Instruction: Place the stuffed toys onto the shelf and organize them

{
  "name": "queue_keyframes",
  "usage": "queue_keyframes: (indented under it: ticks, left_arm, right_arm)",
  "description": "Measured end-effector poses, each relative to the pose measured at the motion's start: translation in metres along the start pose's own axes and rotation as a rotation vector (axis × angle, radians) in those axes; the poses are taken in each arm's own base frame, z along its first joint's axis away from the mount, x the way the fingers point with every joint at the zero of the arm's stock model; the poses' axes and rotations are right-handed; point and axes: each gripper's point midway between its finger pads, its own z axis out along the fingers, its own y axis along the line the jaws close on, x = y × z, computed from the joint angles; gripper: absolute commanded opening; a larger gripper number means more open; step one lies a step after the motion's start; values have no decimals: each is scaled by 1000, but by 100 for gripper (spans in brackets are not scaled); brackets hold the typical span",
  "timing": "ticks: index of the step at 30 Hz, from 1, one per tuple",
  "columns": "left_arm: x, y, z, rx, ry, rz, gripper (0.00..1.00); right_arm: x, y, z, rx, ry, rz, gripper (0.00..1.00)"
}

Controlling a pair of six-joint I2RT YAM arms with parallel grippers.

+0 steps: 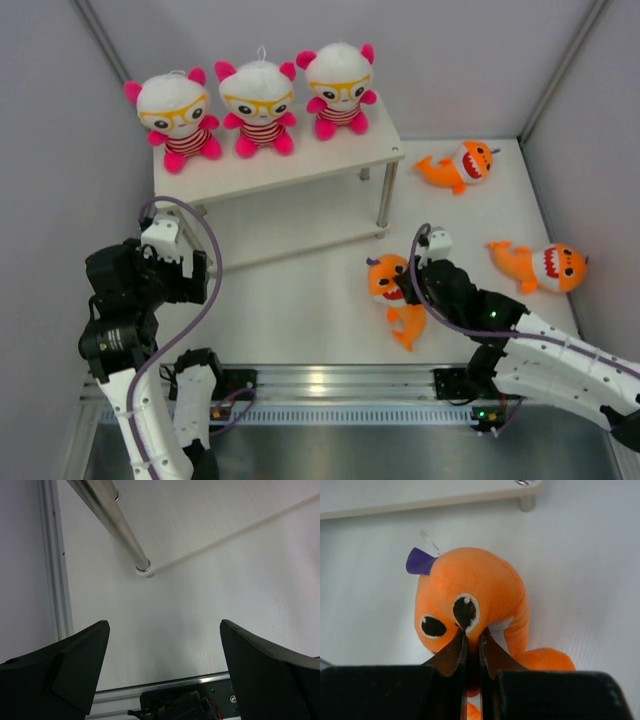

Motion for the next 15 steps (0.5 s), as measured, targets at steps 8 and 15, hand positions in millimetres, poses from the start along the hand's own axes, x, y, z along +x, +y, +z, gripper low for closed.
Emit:
queue_keyframes:
  ticks: [8,15]
  left_arm:
    - [1,2,0,-9,3,1,98]
    - [1,3,0,-20,7,1,98]
  right_arm:
    - [-64,87,13,-185,-210,-226,0]
    - [-100,125,42,-202,-338,-392,0]
